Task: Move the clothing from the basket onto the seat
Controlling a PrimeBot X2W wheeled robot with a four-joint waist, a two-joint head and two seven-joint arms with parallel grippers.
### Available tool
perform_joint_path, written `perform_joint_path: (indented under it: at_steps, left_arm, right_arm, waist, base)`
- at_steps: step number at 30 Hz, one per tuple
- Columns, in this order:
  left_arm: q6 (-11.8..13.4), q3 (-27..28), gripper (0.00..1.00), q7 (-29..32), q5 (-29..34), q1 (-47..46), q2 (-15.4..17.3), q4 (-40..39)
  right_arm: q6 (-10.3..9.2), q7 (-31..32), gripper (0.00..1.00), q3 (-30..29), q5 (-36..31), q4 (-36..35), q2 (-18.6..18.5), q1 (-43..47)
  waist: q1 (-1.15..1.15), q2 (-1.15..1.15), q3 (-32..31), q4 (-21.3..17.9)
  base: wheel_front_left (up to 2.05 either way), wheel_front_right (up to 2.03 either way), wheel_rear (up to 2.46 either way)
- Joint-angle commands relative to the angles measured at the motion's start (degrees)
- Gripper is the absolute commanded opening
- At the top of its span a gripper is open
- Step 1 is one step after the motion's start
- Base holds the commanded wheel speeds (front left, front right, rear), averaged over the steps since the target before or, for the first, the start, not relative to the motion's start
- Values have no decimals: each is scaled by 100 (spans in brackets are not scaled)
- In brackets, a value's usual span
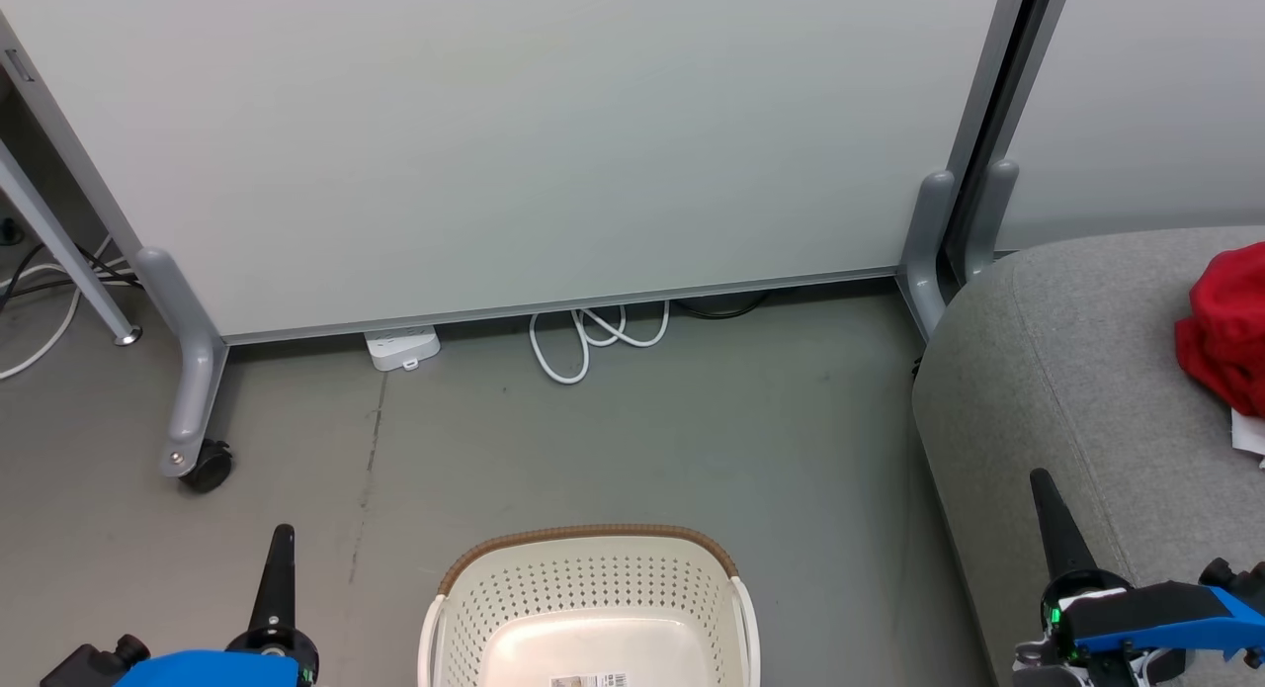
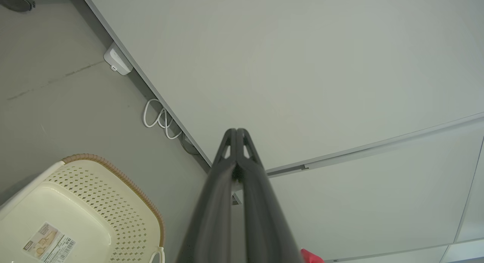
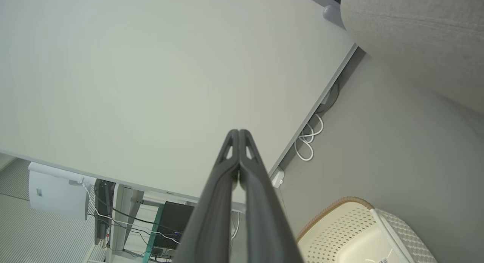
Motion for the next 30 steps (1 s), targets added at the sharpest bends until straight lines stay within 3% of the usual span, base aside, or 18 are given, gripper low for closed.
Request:
perform_joint_path:
  at_steps: [1, 30]
  left_arm:
    - [-27, 40, 0, 29, -94, -149, 36, -73]
    - [-35, 258, 0, 403, -1376, -231, 44, -217]
  right_arm:
    - [-1, 16, 0, -16, 124, -14, -20, -99]
    - [-2, 103, 0, -28, 1714, 159, -24, -293]
  waist:
    - [0, 0, 1, -2]
    - [0, 0, 21, -79]
  base:
    - [0, 0, 0]
    - [0, 0, 0]
